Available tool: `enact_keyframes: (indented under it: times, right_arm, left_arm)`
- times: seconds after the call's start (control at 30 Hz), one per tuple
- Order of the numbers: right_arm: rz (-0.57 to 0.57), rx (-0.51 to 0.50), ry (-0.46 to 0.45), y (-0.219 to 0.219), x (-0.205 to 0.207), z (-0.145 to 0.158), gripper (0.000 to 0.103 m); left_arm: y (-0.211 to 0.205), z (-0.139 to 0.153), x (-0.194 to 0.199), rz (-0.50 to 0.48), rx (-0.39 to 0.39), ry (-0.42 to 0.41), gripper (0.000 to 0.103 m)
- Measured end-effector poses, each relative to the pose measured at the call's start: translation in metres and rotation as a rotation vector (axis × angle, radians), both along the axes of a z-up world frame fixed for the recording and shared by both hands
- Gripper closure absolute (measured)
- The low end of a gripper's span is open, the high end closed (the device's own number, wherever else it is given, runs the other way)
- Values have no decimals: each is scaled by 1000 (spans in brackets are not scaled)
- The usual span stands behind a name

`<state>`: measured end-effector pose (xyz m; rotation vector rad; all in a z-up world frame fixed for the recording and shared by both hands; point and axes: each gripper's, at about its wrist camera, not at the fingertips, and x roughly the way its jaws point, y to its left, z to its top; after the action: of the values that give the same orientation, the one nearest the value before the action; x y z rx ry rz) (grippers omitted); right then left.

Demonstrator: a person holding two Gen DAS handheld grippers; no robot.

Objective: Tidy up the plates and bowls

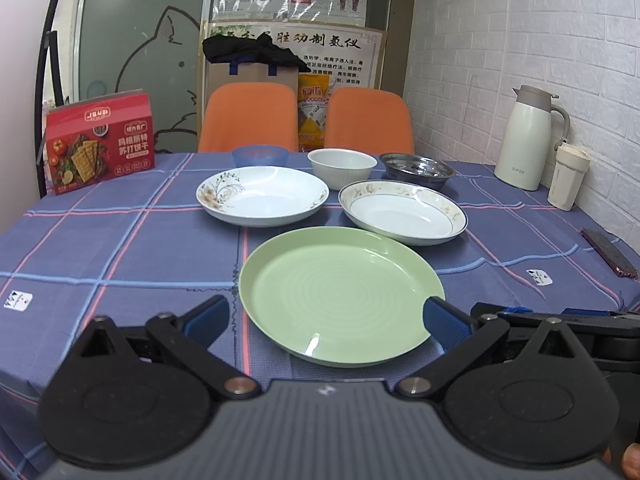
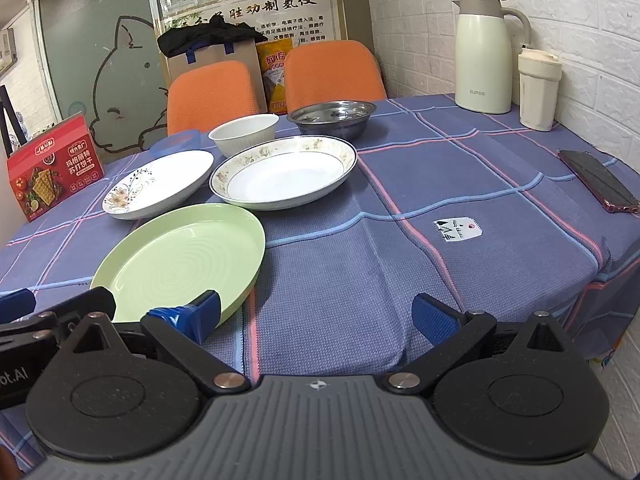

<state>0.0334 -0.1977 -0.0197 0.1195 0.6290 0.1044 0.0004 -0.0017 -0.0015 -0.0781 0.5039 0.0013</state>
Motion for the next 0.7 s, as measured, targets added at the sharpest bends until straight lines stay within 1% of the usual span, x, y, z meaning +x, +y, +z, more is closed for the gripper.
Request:
enact_keyframes:
  times: [0.7]
  right_arm:
    - [13,1,5,5,2,-1,13]
  left_arm:
    - [3,0,1,2,-11,2,0]
